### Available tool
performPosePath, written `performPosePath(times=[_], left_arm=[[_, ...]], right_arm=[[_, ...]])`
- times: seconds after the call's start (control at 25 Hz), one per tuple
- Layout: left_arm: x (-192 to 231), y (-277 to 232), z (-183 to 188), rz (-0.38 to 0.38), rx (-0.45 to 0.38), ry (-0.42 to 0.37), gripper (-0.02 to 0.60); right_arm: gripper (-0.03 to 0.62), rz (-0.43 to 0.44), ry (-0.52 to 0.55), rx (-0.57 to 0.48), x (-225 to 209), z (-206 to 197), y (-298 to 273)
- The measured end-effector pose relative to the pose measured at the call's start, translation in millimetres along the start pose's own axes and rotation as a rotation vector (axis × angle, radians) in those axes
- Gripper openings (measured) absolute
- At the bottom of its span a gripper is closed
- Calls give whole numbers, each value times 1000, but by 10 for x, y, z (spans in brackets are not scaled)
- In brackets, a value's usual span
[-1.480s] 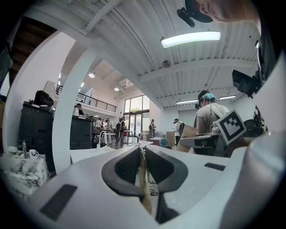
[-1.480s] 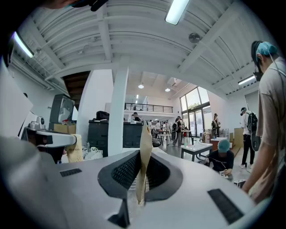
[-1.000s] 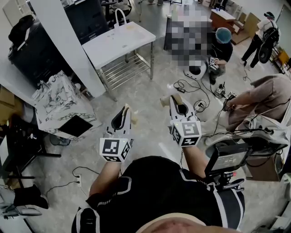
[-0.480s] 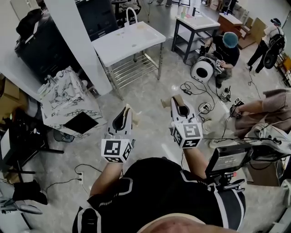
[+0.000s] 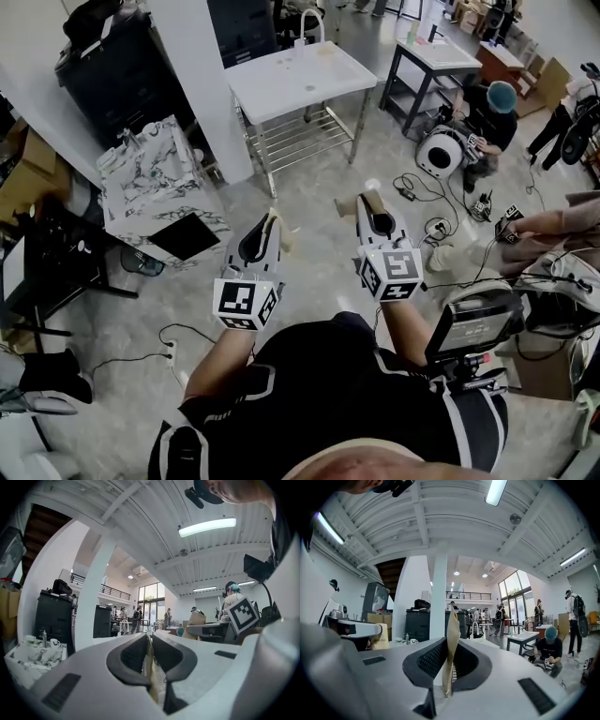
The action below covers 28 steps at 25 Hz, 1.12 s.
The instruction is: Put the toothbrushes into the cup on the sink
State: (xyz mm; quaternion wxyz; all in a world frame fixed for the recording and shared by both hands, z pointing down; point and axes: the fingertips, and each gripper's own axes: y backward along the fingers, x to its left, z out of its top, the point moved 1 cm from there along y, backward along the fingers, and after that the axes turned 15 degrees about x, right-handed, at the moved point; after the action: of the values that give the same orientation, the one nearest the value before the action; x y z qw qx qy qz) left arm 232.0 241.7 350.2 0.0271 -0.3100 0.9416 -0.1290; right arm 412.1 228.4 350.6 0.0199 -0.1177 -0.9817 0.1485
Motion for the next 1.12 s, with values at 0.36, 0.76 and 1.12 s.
performPosePath(times=[0.36,0.76,1.12], left_arm=[[417,216,-105,23,-3,17,41],[845,141,-8,58,-19,17,41],[1538,-209,72,108,0,32,41]], right_arm=[[40,74,27,20,602,1,-300],[40,169,81,21,1015,217,-818],[40,248,106,36,1299,467,-1705]])
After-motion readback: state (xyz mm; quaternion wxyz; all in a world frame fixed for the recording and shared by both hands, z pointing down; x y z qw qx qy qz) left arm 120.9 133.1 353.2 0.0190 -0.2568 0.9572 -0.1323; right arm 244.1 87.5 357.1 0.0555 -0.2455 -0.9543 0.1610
